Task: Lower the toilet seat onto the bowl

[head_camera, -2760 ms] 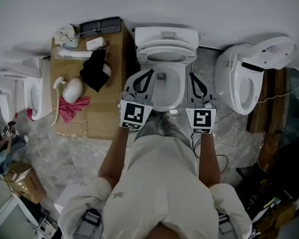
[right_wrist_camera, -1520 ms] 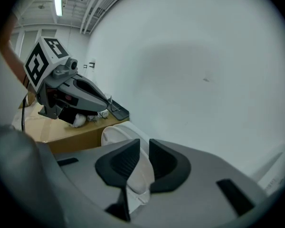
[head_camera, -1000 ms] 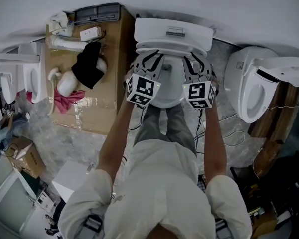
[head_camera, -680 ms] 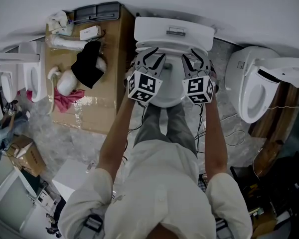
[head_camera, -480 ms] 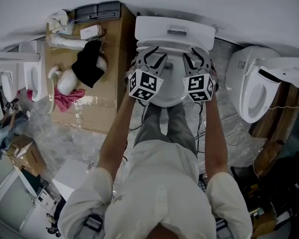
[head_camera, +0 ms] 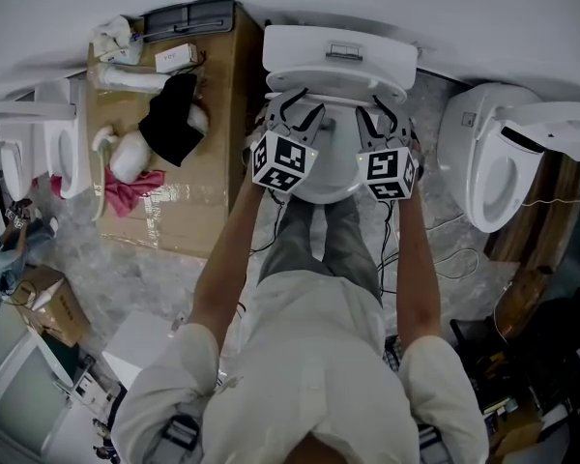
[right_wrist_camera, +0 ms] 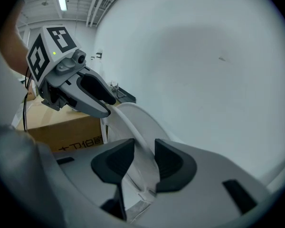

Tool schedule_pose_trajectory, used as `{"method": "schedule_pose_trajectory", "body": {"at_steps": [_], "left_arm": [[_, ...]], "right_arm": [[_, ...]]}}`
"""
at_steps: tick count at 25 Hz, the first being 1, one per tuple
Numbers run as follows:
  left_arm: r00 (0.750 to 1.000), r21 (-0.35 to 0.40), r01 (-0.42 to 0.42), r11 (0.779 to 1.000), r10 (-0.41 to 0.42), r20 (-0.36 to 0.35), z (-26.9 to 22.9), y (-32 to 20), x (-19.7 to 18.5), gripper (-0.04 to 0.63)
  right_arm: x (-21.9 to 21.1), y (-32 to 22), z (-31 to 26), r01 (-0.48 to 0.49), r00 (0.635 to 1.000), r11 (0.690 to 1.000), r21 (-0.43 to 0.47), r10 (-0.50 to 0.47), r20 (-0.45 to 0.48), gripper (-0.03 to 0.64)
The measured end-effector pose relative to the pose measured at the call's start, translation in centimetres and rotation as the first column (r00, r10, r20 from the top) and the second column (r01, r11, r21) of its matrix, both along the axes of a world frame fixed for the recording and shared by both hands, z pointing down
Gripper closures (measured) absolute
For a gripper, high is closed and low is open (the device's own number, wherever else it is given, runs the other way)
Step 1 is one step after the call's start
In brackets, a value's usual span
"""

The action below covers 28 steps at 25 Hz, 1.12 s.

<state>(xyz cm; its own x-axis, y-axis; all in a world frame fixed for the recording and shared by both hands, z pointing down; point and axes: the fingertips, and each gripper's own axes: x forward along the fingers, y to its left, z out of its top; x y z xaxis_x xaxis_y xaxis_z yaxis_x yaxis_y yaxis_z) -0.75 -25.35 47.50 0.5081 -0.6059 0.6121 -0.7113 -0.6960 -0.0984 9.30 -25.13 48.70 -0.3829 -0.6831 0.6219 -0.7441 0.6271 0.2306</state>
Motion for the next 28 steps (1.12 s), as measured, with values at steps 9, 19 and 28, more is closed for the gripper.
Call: {"method": "schedule_pose_trajectory", "body": {"at_steps": [9,19,28], "left_arm": [[1.000,-0.010,-0.024,1.000,0.024,0.004,0.6,2.1,-0.4,0.416],[0.998,-0.026,-0.069,0.997,0.068,-0.005,1.1,4.9,-0.4,0.437],[0.994,-0.037,-0.106,0.994,0.106,-0.001,1.7,7.2,-0.5,0.440]], "right_arm": [[-0.2,2.6,0.3,-0.015,1.000,1.000,-0.007,0.015,-0.008,0.474],[-0.3,5.5,0.7,-0.041,0.999,0.999,-0.014,0.041,-0.017,0.472],[-0.5,7.7,1.2,-0.066,0.997,0.998,-0.024,0.065,-0.027,0.468]]}}
